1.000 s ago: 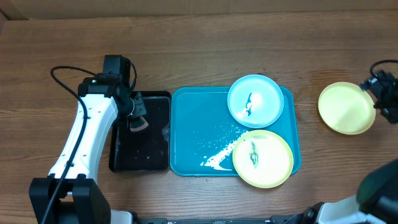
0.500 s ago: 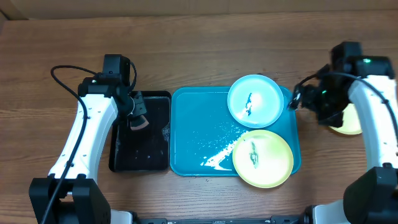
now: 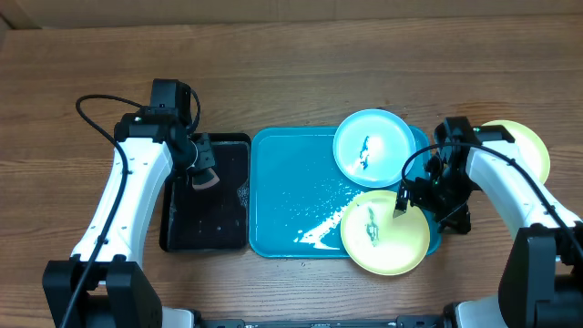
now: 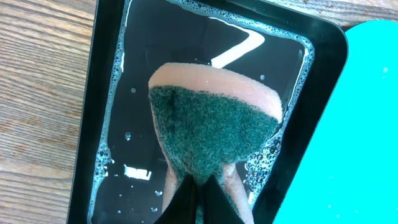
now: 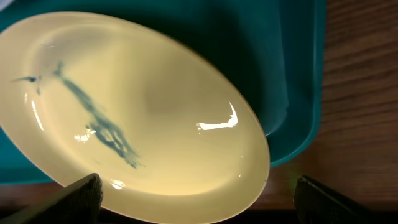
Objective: Clean dirty plates on tray and stack at the side
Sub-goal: 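Grasp the lower yellow plate's rim with the right gripper and drag it left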
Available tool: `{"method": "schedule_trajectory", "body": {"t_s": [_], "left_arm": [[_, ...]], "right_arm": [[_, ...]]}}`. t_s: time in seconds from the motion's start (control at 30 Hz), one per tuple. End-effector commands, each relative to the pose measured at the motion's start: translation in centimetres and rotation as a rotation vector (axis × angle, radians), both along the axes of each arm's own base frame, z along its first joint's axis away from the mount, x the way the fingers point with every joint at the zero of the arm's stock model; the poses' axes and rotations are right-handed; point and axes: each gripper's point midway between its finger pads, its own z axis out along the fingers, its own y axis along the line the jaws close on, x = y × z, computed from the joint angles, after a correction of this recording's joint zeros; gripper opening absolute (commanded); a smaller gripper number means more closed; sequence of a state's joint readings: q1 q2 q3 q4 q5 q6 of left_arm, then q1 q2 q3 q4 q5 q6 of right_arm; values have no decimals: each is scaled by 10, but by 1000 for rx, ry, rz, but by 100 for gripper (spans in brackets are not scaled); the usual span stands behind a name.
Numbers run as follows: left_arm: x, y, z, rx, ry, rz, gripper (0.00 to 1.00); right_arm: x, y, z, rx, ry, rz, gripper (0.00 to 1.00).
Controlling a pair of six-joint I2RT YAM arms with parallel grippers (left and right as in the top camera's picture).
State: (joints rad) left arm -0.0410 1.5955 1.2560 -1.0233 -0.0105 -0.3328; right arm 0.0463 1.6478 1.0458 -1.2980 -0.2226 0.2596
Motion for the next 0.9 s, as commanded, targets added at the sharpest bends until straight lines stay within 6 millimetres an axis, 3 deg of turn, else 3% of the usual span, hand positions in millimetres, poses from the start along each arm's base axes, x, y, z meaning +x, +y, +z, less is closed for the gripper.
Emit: {"method": "schedule_trajectory", "body": {"t_s": [0.0,0.03,0.1,0.13,0.37,0.43,0.47,0.53,0.6,0.73,0.83,0.87], "left_arm": [[2,-2,1,-7,-7,-20,4],[2,-2,1,-7,-7,-20,4],[2,-2,1,-7,-7,-21,4],[2,-2,1,-7,-7,-21,4],[2,-2,1,-7,-7,-20,4],[2,-2,1,-7,-8,-20,4],[2,-2,1,-7,-8,-20,4],[2,-2,1,-7,-9,-20,4],[2,-2,1,-7,-9,-20,4],[2,-2,1,-7,-10,-20,4],[3,-2,1,-8,-11,-20,4],[3,-2,1,-8,-12,-20,4]], "right_arm": [[-5,3,-3,1,20,-55,100],[-7,3,-5,1,24,-55,99],[-12,3,-12,2,32,-55,81],[-15,3,-16,0,36,-59,78],[-26,4,-35,-10,56,-115,79],[-24,4,-36,-10,46,-116,68],[-23,4,-36,-12,44,-123,57],[-21,4,-37,-12,36,-124,46],[-20,4,-37,-11,29,-124,28],[-19,4,-38,-11,25,-124,26],[-19,3,-38,-14,25,-123,8],[-19,3,-38,-17,25,-123,7]]}}
